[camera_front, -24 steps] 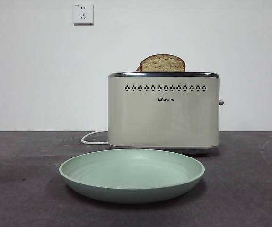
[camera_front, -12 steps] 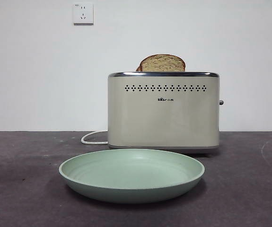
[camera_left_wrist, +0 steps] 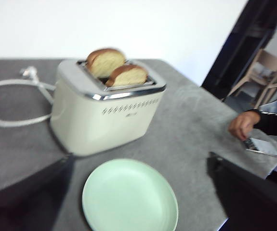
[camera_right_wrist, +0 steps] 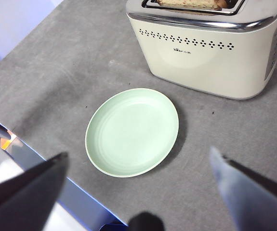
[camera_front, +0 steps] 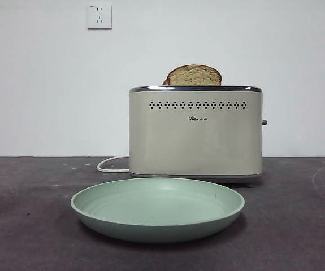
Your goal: Take the bread from the toaster,put the bread on the plate,put the plate on the table
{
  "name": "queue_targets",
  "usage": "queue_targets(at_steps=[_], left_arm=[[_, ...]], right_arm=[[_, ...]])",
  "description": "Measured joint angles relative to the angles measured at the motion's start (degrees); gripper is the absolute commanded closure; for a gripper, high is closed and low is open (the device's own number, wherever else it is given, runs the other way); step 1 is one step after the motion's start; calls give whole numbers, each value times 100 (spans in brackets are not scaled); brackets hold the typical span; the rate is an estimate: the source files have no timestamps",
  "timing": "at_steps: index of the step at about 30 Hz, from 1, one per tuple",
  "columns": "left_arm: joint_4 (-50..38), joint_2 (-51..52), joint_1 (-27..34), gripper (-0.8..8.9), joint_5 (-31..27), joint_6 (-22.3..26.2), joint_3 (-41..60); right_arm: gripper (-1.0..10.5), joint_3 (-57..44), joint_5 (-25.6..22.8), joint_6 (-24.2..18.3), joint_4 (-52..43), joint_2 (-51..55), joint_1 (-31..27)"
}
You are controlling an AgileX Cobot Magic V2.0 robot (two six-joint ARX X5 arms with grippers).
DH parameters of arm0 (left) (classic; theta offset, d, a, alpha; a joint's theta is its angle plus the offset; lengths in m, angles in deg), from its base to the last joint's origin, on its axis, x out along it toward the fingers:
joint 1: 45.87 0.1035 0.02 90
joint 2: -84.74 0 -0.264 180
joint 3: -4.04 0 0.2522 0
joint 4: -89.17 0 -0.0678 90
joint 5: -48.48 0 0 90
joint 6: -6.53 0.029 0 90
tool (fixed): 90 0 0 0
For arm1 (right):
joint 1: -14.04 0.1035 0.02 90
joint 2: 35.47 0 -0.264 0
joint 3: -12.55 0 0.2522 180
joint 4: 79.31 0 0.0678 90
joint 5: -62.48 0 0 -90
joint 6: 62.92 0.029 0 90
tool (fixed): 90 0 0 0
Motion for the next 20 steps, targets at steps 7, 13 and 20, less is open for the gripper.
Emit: queue_targets(at_steps=[7, 13, 20], left_arm=[[-601, -570, -59, 302, 225, 4, -164], [-1182, -1421, -431, 302, 223, 22, -820], [-1967, -2815, -1257, 302, -70, 341, -1674]], right_arm=[[317, 0, 2, 42, 0, 0, 0], [317, 0, 2, 42, 0, -4, 0], [317, 0, 2, 42, 0, -68, 0]])
